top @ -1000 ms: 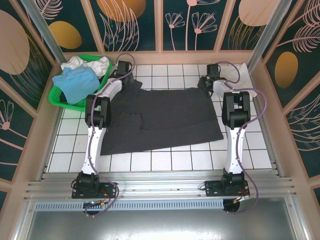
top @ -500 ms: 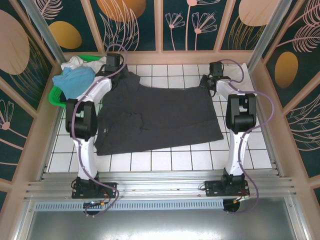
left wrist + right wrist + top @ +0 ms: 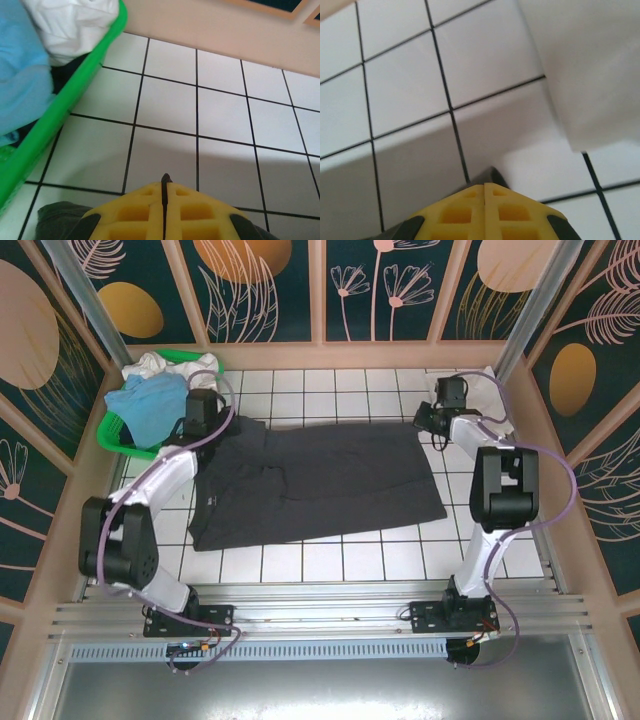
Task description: Fold and stack the t-shirts
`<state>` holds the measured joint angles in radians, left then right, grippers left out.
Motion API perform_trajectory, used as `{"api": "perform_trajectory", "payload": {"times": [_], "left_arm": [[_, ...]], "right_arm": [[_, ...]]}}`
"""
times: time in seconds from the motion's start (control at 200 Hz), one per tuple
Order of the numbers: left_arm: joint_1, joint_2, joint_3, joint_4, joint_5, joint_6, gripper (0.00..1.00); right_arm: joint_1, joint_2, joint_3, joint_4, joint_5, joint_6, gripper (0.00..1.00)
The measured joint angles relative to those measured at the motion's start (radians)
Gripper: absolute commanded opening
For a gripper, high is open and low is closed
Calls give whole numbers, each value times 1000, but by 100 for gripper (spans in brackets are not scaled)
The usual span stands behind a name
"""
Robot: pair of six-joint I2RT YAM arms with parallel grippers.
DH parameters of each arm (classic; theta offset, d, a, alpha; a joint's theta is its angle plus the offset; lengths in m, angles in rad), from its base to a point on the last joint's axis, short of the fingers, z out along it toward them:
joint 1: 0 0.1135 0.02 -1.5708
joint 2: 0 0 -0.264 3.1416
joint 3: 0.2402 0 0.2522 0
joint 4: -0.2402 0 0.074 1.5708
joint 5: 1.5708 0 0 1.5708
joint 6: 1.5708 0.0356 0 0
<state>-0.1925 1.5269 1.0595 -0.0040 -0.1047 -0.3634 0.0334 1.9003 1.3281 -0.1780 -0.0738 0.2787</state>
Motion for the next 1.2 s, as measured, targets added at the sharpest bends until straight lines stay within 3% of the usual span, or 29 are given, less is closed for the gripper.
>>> {"api": "perform_trajectory", "payload": {"times": [0.215,0.355,0.661,0.851,1.196], "left_arm": [[0,-212,-233,80,2,-44,0],[-1,-265,-377,112,31,-83,0],[-17,-363,-465,132,97,-151,0],[-107,-401,-528,154,89,-184,0],[-111,-401,-644,157,48,-233,0]], "right_arm": [[-58,-105,-152,51,-80,47,0],[-92,-121,-198,86,-159,90,0],[-99,-200,-292,113,-209,147,0],[-99,-262,-363,138,-209,174,0],[-100,-277,-479,148,-204,178,0]]}}
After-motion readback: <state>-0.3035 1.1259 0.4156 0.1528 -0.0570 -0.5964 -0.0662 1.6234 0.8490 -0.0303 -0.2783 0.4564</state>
